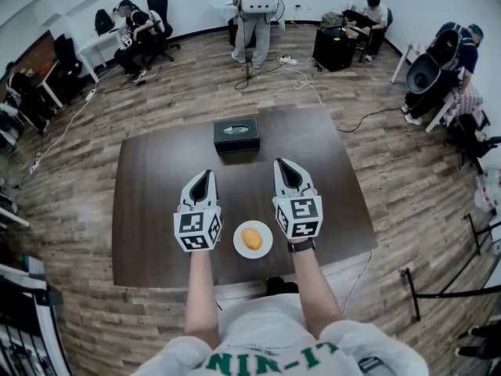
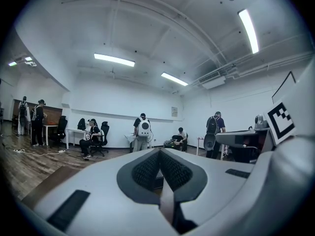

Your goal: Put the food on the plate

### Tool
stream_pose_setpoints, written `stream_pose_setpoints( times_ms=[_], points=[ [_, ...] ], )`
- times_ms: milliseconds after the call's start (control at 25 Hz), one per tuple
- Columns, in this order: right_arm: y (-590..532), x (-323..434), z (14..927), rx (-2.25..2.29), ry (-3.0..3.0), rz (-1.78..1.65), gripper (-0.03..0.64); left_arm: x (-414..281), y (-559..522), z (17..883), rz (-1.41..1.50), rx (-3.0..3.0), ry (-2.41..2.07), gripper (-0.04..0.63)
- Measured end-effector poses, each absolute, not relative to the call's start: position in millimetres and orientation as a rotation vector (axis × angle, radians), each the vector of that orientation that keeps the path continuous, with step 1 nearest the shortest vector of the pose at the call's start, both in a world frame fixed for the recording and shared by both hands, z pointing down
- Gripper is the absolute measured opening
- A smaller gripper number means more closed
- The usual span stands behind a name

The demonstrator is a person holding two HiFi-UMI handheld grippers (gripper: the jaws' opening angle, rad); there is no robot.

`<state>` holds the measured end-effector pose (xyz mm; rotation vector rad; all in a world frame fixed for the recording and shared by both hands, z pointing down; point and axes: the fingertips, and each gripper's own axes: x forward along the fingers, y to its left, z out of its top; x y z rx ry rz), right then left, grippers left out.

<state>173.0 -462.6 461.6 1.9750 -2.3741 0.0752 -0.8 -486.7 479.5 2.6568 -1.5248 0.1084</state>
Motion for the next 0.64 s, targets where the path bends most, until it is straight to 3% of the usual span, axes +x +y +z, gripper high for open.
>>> stream_pose_setpoints(
  times_ms=[640],
  points=[
    [-448.9, 128.6, 474.9, 1.866, -2.393, 0.064, 0.015, -18.7, -473.0, 488.2, 0.095, 2.646, -1.508, 0.012]
  ],
)
